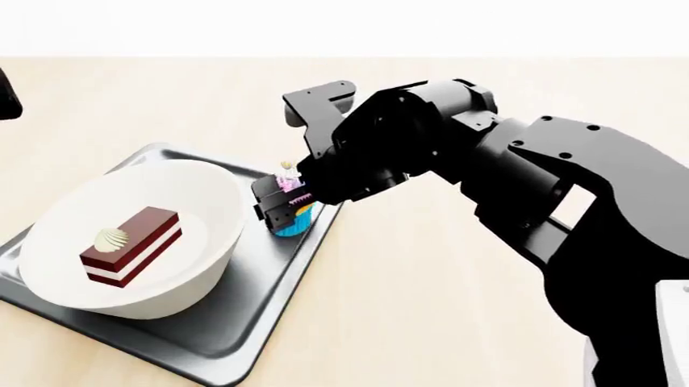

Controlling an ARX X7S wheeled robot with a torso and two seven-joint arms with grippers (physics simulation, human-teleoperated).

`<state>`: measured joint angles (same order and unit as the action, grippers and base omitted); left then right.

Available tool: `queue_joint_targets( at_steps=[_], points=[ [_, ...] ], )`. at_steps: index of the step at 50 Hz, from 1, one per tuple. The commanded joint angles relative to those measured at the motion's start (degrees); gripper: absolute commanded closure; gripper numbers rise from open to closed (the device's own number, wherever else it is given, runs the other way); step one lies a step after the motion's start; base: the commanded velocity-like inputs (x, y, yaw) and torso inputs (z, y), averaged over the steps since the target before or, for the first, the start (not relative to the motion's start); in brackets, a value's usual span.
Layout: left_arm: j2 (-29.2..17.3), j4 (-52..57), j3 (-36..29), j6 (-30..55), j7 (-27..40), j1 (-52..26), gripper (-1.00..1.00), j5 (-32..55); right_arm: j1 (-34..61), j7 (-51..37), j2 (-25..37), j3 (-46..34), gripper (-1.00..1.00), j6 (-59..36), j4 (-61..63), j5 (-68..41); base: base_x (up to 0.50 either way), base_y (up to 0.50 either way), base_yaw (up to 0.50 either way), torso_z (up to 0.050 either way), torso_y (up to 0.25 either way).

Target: Pick up the bowl with cake and place it on the tray. Pick up the cupcake and place it on the tray.

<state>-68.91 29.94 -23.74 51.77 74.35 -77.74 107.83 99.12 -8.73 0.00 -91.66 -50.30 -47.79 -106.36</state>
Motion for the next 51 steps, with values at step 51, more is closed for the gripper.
queue_joint_targets(
  at_steps=[51],
  points=[
    [2.2, 0.11, -0.11, 1.1, -0.5, -4.11, -1.0, 4.04, 19.79, -27.98, 38.32, 13.73, -1.0, -3.58, 41.39, -22.94, 0.0, 0.0, 0.0, 0.0, 0.0]
  ],
)
